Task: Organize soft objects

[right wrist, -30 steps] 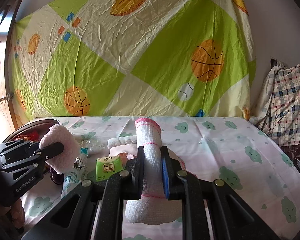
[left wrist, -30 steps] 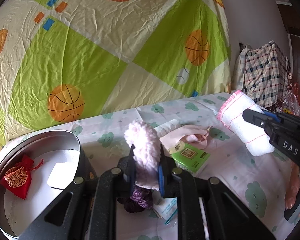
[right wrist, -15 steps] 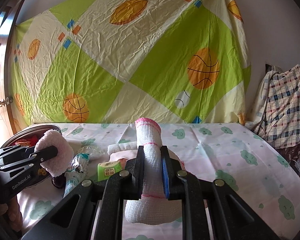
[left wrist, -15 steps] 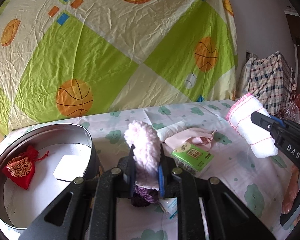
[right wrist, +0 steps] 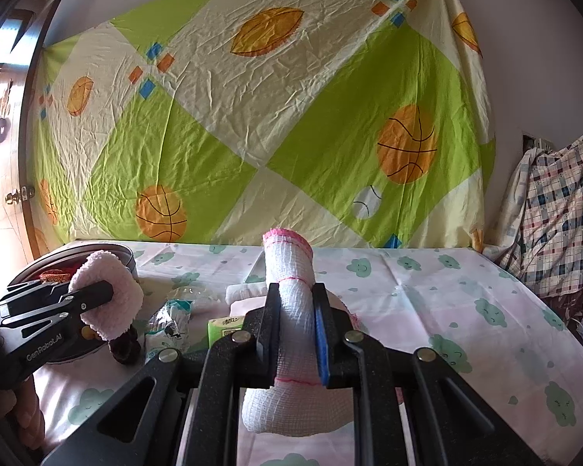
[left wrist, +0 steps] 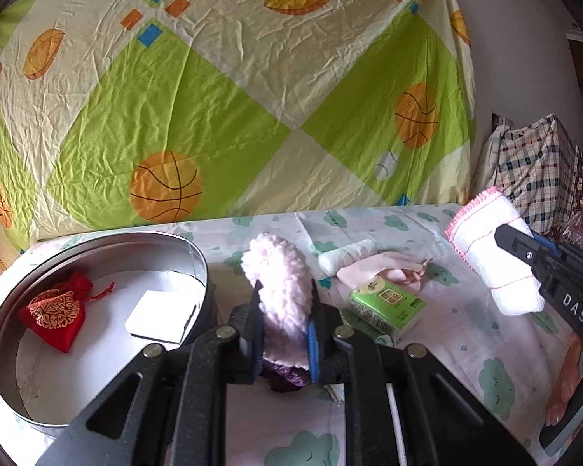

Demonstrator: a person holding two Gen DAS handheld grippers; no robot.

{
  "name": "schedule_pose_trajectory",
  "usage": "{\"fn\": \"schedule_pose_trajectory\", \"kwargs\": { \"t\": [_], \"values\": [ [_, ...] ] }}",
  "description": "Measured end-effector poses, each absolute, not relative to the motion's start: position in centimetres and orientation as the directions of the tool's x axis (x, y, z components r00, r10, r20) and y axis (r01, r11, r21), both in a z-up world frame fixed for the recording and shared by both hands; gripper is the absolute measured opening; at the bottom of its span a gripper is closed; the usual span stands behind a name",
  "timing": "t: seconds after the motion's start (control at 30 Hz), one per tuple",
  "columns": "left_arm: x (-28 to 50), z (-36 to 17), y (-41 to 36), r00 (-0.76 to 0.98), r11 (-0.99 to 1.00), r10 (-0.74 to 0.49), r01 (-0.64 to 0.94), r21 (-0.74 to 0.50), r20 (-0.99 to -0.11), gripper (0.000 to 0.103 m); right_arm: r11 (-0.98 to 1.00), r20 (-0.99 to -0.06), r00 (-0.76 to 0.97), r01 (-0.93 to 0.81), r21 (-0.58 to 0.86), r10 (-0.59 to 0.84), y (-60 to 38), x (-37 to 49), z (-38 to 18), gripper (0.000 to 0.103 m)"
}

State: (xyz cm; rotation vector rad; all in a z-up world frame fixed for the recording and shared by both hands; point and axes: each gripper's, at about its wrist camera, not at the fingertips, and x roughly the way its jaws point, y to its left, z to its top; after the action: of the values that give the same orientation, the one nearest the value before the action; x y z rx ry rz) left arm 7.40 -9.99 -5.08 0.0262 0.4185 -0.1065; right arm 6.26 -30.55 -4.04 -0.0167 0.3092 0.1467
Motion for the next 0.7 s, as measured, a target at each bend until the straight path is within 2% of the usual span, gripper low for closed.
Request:
{"fn": "schedule_pose_trajectory", "kwargs": {
  "t": [0.7],
  "values": [
    [7.0,-5.1,-6.8,0.910,0.995,-0.078,0.045,-0.089,-0.407,0.016,0.978,-0.300,0.931,-0.206,0.040,0.209,-28.4,5.7,-4.1,0.017]
  ]
}}
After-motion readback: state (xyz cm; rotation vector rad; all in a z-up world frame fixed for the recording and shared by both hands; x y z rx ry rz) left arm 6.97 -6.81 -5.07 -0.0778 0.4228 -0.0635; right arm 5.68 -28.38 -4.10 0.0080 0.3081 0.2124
